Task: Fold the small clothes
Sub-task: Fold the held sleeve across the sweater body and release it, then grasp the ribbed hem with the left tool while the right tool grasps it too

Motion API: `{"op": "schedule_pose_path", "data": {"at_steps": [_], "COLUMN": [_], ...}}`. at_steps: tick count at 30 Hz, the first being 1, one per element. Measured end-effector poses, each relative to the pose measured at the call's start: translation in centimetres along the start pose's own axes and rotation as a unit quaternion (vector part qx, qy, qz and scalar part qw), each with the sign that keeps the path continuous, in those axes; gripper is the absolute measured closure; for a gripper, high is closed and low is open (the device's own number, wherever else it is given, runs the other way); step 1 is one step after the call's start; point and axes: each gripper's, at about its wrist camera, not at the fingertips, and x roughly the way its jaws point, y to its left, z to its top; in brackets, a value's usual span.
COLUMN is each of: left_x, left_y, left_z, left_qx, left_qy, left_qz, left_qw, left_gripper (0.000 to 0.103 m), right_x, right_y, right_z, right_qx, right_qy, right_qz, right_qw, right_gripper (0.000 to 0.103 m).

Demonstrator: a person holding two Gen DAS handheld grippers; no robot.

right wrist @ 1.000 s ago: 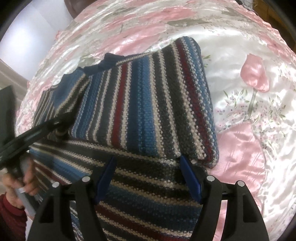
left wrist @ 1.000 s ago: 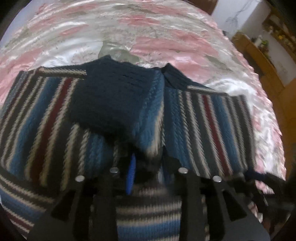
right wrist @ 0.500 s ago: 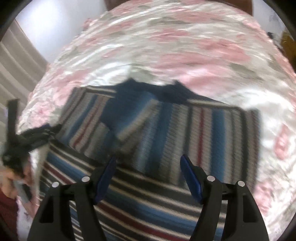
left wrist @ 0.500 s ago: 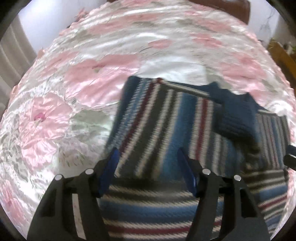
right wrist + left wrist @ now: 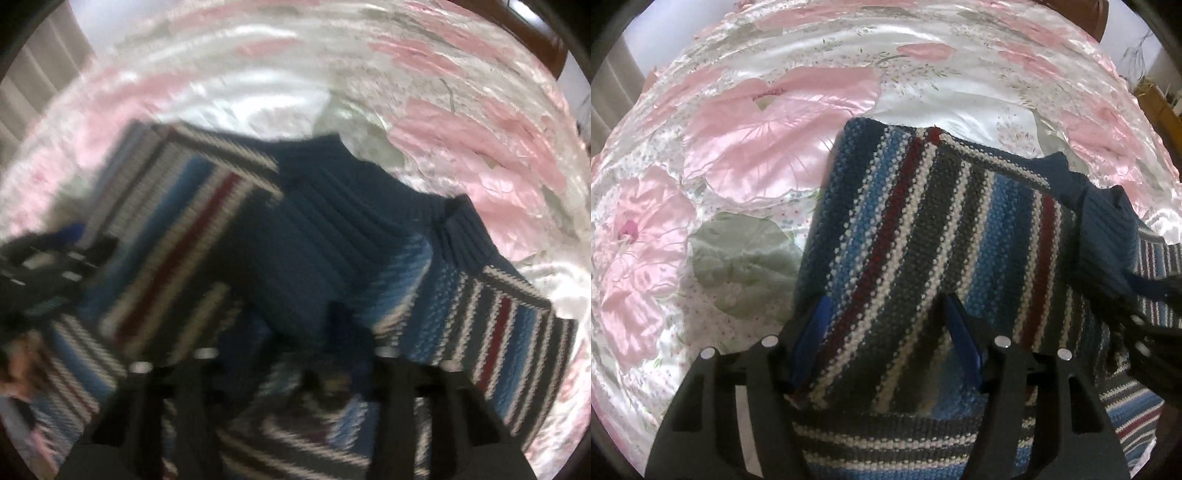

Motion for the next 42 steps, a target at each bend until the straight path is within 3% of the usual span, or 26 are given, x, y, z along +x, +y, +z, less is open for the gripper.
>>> {"op": "schedule_pose_path", "data": {"at_steps": [2, 3, 7, 10, 15, 21, 23, 24, 26, 27, 29, 30, 32, 35, 40, 42], "left_x": [0.1, 0.1, -0.1, -0.2, -0.4, -1.9, -2.3, -2.5, -2.6, -2.6, -2.5, -2.6, -2.9, -2.7, -1.4, -1.5], "left_y": [0.1, 0.0, -0.2, -0.1, -0.4, -0.5, -0.5, -0.5, -0.6, -0.7, -1.0, -1.0, -1.2, -1.7, -3.0, -2.8], "left_z": [0.0, 0.0, -0.5, -0.6, -1.0, -1.9, -2.3, -2.6, -2.8, -2.9, -3.0, -3.1, -3.2, -3.8, -4.6, -4.3], "left_qx": [-0.004, -0.001, 0.013, 0.007, 0.013, 0.014, 0.015, 0.015, 0.018, 0.022, 0.027, 0.026, 0.02, 0.024, 0.059, 0.055], "left_qy": [-0.002, -0.004, -0.014, -0.021, -0.03, -0.038, -0.04, -0.04, -0.043, -0.044, -0.045, -0.047, -0.055, -0.054, -0.049, -0.045], "left_qz": [-0.003, -0.002, 0.008, 0.008, 0.02, 0.019, 0.018, 0.017, 0.019, 0.021, 0.024, 0.022, 0.01, 0.001, 0.028, 0.025], "left_qw": [1.0, 1.0, 0.9998, 0.9997, 0.9993, 0.999, 0.9989, 0.9989, 0.9987, 0.9986, 0.9984, 0.9983, 0.9982, 0.9983, 0.9967, 0.9971], "left_gripper": [0.038, 0.038, 0.038, 0.037, 0.037, 0.037, 0.037, 0.037, 0.037, 0.036, 0.036, 0.036, 0.036, 0.034, 0.033, 0.033], "right_x": [-0.3, -0.8, -4.3, -5.9, -4.7, -3.2, -2.8, -2.6, -2.5, -2.5, -2.7, -3.1, -5.0, -6.2, -1.9, -1.4], "right_y": [-1.0, -1.6, -5.9, -10.7, -16.0, -18.3, -18.2, -17.8, -17.5, -17.4, -17.0, -16.7, -16.4, -16.8, -16.9, -17.2], "right_z": [-0.5, -0.9, -2.9, -6.0, -11.7, -13.0, -12.1, -11.4, -10.6, -10.3, -9.6, -9.2, -8.7, -9.0, -9.4, -10.0], "right_qx": [0.008, 0.016, 0.073, 0.135, 0.189, 0.241, 0.247, 0.244, 0.247, 0.249, 0.235, 0.225, 0.195, 0.191, 0.193, 0.202], "right_qy": [-0.01, -0.016, -0.061, -0.075, -0.062, -0.059, -0.057, -0.056, -0.048, -0.047, -0.04, -0.046, -0.078, -0.112, -0.042, -0.045], "right_qz": [0.006, 0.014, 0.078, 0.13, 0.143, 0.222, 0.226, 0.228, 0.224, 0.217, 0.199, 0.189, 0.162, 0.161, 0.115, 0.122], "right_qw": [1.0, 1.0, 0.992, 0.979, 0.969, 0.943, 0.941, 0.941, 0.941, 0.943, 0.95, 0.955, 0.964, 0.962, 0.974, 0.971], "right_gripper": [0.086, 0.088, 0.088, 0.086, 0.032, 0.02, 0.022, 0.034, 0.045, 0.067, 0.088, 0.092, 0.093, 0.093, 0.085, 0.084]}}
